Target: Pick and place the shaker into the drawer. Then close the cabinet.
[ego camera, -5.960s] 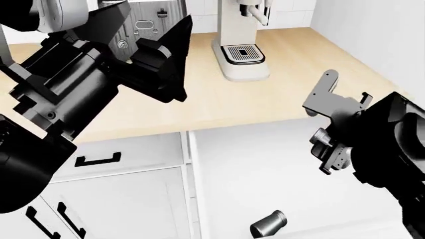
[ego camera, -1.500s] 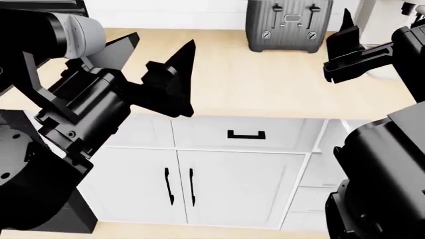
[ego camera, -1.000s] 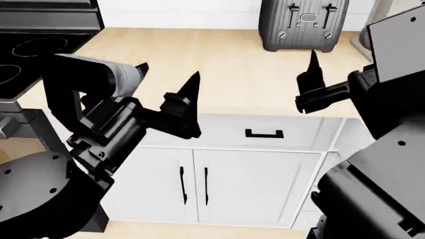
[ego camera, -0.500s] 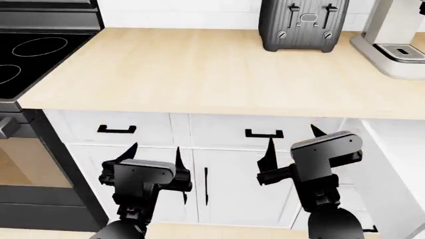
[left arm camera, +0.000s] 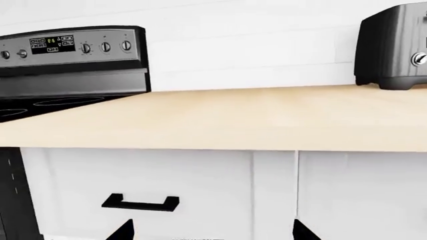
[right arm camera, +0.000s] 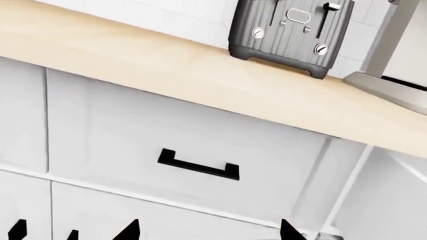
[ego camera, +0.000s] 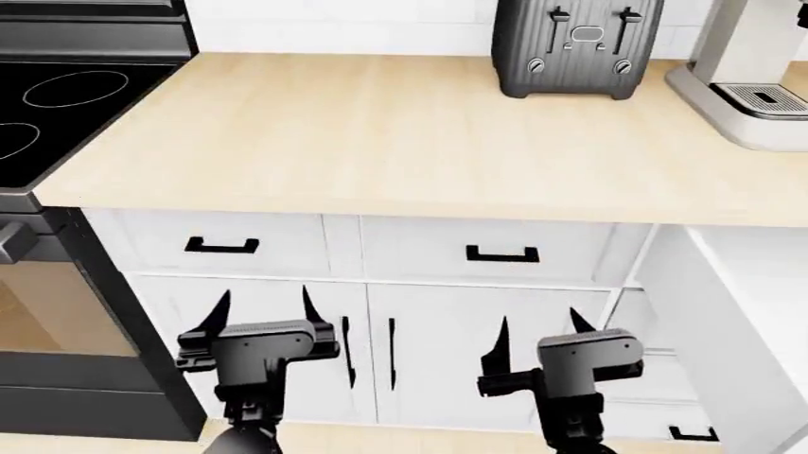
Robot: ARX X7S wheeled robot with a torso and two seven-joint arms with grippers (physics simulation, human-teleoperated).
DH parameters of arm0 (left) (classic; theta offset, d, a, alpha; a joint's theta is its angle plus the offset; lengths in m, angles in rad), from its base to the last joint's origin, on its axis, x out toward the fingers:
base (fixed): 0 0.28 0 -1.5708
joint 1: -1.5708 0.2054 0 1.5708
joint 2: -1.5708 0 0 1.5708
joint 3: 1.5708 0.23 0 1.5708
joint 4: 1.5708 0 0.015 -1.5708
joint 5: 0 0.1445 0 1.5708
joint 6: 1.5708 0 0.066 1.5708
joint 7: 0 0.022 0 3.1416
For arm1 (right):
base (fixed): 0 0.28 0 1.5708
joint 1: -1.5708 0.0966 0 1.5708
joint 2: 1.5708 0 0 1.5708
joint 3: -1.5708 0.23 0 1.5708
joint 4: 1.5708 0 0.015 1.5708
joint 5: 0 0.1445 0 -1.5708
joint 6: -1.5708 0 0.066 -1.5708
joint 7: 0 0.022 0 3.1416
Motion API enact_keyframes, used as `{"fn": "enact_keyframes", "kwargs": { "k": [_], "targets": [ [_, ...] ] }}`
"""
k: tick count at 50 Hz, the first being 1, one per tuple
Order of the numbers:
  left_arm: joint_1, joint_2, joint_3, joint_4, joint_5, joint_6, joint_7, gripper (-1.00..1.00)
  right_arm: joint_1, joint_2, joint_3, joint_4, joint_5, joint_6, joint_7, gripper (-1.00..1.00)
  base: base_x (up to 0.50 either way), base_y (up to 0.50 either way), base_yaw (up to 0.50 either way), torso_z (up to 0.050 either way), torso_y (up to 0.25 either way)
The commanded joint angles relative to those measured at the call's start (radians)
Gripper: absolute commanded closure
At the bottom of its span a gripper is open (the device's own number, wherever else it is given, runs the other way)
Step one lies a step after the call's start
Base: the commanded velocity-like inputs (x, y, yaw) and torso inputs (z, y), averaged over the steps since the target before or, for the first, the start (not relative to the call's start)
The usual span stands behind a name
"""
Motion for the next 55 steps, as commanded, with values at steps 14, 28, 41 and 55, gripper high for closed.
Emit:
{"fn": "enact_keyframes", "kwargs": {
  "k": [14,28,41,55],
  "targets": [
    [-0.076,0.068,-0.035,-0.209,-0.044,0.010,0.047,-1.00,0.078,0.020,-0.008,0.220,0.163,-0.145,-0.026,-1.00,0.00,0.00,0.00,0.000,0.000],
    [-0.080,0.073,-0.021,-0.214,-0.015,0.016,0.039,-1.00,0.058,0.035,-0.019,0.190,0.180,-0.124,-0.008,-1.00,0.00,0.00,0.00,0.000,0.000],
    [-0.073,0.067,-0.002,-0.196,-0.008,0.018,0.061,-1.00,0.050,0.044,-0.027,0.184,0.184,-0.156,0.020,-1.00,0.00,0.00,0.00,0.000,0.000],
    [-0.063,0.052,0.023,-0.167,0.026,0.041,0.074,-1.00,0.041,0.056,-0.046,0.172,0.175,-0.163,0.042,-1.00,-0.05,0.27,0.00,0.000,0.000]
  ]
}}
